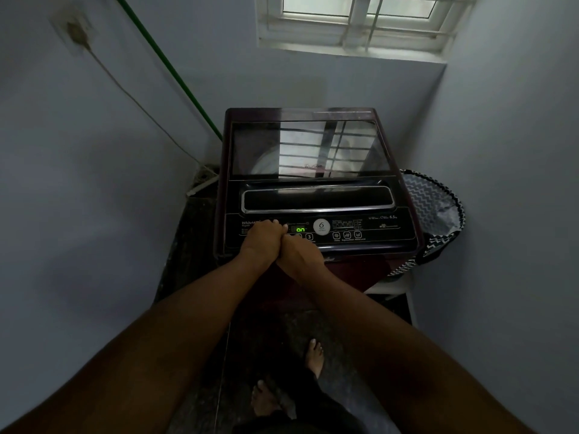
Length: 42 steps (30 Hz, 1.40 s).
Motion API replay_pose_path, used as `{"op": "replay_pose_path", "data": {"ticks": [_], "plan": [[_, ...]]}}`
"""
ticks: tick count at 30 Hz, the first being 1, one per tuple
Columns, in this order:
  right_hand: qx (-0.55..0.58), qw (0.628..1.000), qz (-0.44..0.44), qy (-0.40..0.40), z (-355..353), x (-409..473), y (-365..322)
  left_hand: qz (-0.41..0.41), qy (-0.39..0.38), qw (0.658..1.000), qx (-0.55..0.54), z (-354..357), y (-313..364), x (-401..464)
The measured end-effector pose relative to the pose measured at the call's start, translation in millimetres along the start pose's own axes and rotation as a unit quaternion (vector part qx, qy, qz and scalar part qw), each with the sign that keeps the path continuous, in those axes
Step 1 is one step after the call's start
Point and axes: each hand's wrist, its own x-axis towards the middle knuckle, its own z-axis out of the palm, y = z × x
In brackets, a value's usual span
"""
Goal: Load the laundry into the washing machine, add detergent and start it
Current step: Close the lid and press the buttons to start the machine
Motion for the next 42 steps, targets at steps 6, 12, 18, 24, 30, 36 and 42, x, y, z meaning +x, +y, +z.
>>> {"op": "replay_pose_path", "data": {"ticks": [6, 12, 18, 24, 30, 36, 42], "plan": [[0.001, 1.0, 0.016, -0.004, 15, -10, 4, -0.005, 0.012, 0.999, -0.034, 10, 1, -1], [-0.011, 0.998, 0.034, -0.049, 29, -36, 19, -0.012, 0.015, 0.997, -0.07, 10, 3, 1], [0.006, 0.998, 0.037, -0.045, 28, -35, 16, -0.028, 0.012, 0.996, -0.084, 5, 11, 4], [0.004, 0.998, 0.038, -0.048, 20, -33, 16, -0.021, 0.007, 0.998, -0.065, 3, 7, 3], [0.021, 0.998, 0.035, -0.05, 15, -26, 18, -0.017, 0.006, 0.999, -0.044, 1, 7, 1], [0.03, 0.997, 0.042, -0.051, 19, -30, 18, -0.009, 0.008, 0.999, -0.043, -2, 7, -2], [0.039, 0.997, 0.043, -0.051, 18, -31, 21, 0.001, 0.001, 0.999, -0.037, -3, 6, -5]]}}
